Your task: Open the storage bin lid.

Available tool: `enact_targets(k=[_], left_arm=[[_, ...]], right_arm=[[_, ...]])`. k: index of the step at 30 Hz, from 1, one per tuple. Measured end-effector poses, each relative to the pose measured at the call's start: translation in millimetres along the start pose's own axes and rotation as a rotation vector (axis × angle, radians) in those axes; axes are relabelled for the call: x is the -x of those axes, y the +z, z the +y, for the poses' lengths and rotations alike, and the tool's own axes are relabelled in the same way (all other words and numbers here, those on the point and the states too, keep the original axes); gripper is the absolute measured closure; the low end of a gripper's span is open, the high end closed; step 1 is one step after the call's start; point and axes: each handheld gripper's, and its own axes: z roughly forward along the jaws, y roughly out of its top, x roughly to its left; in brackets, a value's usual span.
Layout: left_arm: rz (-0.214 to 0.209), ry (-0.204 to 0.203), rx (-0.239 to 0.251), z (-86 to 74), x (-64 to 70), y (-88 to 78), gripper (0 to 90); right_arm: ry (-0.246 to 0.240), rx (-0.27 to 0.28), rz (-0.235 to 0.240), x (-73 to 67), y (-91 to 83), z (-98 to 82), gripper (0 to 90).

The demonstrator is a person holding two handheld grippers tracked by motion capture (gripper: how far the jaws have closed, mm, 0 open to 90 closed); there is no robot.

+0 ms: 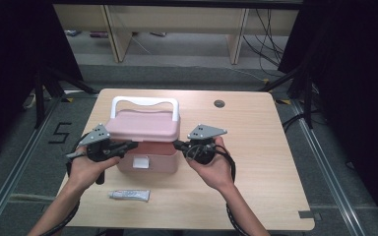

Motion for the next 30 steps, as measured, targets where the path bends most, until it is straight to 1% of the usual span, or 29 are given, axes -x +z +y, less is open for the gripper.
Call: enact_targets(k=[1,2,5,7,8,9,11,12,13,15,16,17,18,19,20,21,23,24,25,26,27,28,30], left_arm=[[0.001,0.001,0.0,0.3,0.0,0.1,89.6],[0.002,0.001,0.004,0.8,0.3,0.4,89.6],[0.004,-0.001,0.007,2.0,0.5,0.5,89.6],[0.0,0.001,0.013,2.5,0.1,0.8,89.6],[0.007,0.004,0.011,3.9,0.2,0.3,89.6],[0.007,0.004,0.011,3.9,0.2,0.3,89.6],[0.008,0.005,0.014,5.1,-0.1,0.3,89.6],[0.011,0.008,0.018,6.4,-0.3,0.7,89.6],[0.012,0.01,0.019,7.2,-0.5,1.0,89.6],[0.013,0.015,0.027,8.9,-0.8,1.6,89.6],[0.013,0.015,0.027,8.9,-0.8,1.6,89.6],[0.02,0.02,0.026,9.9,-0.7,1.5,89.6],[0.024,0.023,0.029,11.8,-0.6,1.7,89.6],[0.027,0.027,0.031,12.7,-0.9,1.7,89.6],[0.027,0.032,0.032,13.8,-1.2,1.5,89.6],[0.024,0.031,0.043,14.5,-1.4,2.2,89.6],[0.029,0.033,0.041,15.5,-1.6,1.8,89.6],[0.03,0.031,0.047,17.3,-1.9,2.0,89.6],[0.03,0.031,0.047,17.3,-1.9,2.0,89.6],[0.028,0.033,0.056,19.1,-2.6,2.3,89.6],[0.034,0.033,0.056,20.2,-2.6,2.0,89.6],[0.034,0.037,0.057,21.3,-3.2,2.0,89.6],[0.035,0.037,0.06,22.3,-3.3,2.4,89.6]], right_arm=[[0.0,-0.005,-0.001,-3.7,-0.2,-1.2,90.0],[-0.007,-0.018,0.009,-5.3,-0.5,-1.6,90.0],[-0.012,-0.013,0.019,-11.5,2.5,-2.6,90.0],[-0.012,-0.015,0.022,-12.9,3.2,-2.3,90.0],[-0.013,-0.014,0.031,-15.2,5.7,-1.9,90.0],[-0.007,-0.01,0.032,-17.2,7.3,-2.0,90.0],[-0.001,-0.017,0.037,-18.3,7.9,-1.7,90.0],[-0.029,-0.007,0.047,-19.9,11.9,-1.7,90.0],[-0.037,-0.016,0.051,-21.4,12.6,-1.3,90.0],[-0.046,-0.001,0.054,-25.4,17.0,-1.6,90.0],[-0.034,-0.014,0.07,-27.7,18.5,-1.6,90.0],[-0.042,-0.014,0.075,-29.6,20.9,-1.8,90.0],[-0.028,-0.02,0.069,-32.6,22.1,-2.3,90.0],[-0.061,-0.007,0.075,-32.7,26.0,-2.6,90.0],[-0.037,-0.026,0.078,-35.8,27.1,-3.0,90.0],[-0.037,-0.022,0.082,-37.5,30.5,-3.8,90.0],[-0.037,-0.026,0.085,-38.9,33.1,-4.2,90.0],[-0.06,-0.03,0.092,-41.0,39.4,-4.7,90.0],[-0.043,-0.04,0.091,-43.2,41.4,-5.0,90.0],[-0.05,-0.041,0.095,-44.1,44.3,-5.2,90.0],[-0.042,-0.035,0.104,-46.2,47.1,-5.6,90.0],[-0.065,-0.035,0.107,-46.2,50.0,-5.6,90.0],[-0.07,-0.043,0.113,-47.6,51.9,-5.7,90.0]])
